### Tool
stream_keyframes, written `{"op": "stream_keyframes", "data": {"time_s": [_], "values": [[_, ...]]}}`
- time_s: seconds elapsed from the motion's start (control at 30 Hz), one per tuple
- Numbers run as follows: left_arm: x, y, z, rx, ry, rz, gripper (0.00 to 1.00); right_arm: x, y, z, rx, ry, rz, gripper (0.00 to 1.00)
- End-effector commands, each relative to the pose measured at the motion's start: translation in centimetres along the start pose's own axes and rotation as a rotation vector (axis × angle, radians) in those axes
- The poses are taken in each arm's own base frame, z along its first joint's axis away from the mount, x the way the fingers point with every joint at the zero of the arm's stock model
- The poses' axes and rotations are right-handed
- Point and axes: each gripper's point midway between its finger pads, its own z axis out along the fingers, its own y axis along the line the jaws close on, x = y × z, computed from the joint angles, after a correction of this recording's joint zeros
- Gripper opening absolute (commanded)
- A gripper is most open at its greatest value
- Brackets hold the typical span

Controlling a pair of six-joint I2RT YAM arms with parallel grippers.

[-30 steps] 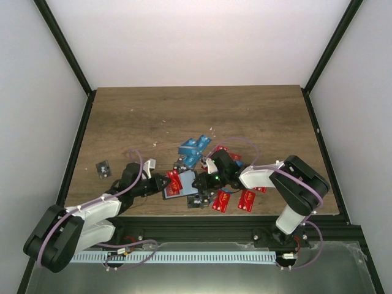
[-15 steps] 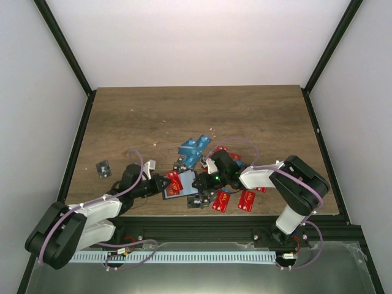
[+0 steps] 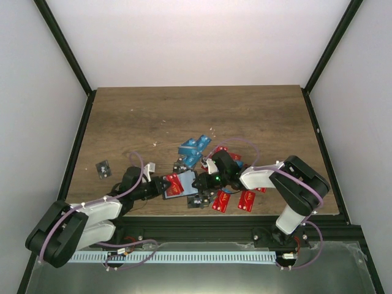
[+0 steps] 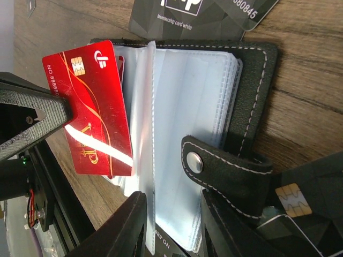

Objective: Put the credit cards into the card holder

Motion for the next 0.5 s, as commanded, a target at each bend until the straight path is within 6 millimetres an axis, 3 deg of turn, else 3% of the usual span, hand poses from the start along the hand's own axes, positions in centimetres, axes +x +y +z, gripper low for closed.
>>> {"op": "stream_keyframes", "data": {"time_s": [0.0, 0.47], "values": [[0.1, 1.1, -0.3, -0.062, -0.012, -0.001, 0.04, 1.9, -2.1, -0.2, 0.064, 0.045, 0.054, 0.31], [1.1, 0.5, 0.8, -0.05, 0.019, 0.009, 0.04, 2.1, -2.2, -0.4, 0.063, 0.043, 0.052, 0.31]]}}
